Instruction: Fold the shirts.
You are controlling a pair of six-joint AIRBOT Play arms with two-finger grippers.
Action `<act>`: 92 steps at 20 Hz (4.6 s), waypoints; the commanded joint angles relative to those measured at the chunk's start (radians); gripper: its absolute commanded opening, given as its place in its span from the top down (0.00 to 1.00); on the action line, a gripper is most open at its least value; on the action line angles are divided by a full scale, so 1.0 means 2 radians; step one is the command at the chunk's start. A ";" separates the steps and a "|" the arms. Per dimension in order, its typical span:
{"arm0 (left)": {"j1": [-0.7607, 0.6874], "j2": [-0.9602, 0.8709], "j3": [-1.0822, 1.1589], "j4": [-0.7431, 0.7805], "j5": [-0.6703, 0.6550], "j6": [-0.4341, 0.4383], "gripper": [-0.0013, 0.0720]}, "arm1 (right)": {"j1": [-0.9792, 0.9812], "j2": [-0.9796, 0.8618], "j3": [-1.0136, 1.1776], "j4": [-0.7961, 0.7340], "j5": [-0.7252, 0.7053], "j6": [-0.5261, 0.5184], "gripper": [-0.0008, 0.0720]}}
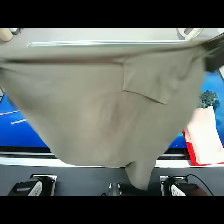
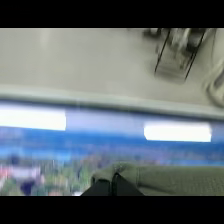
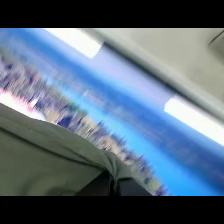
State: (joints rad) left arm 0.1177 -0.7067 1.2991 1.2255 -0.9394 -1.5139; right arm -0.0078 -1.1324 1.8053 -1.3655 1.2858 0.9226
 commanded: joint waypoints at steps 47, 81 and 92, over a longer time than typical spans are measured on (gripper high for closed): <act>0.043 -0.259 -0.334 -0.086 -0.084 0.069 0.95 | -0.127 -0.272 -0.287 0.136 0.016 0.011 0.45; 0.043 -0.073 0.247 0.033 -0.212 0.031 0.95 | -0.076 0.019 0.113 -0.006 0.175 0.016 0.97; 0.043 -0.335 0.015 0.031 -0.076 0.050 0.95 | -0.046 -0.266 -0.031 0.062 0.027 0.051 0.97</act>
State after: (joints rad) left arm 0.2031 -1.2308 1.3705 1.3228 -1.2015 -1.4143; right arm -0.1291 -1.5501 1.7664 -1.2701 1.4906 1.0134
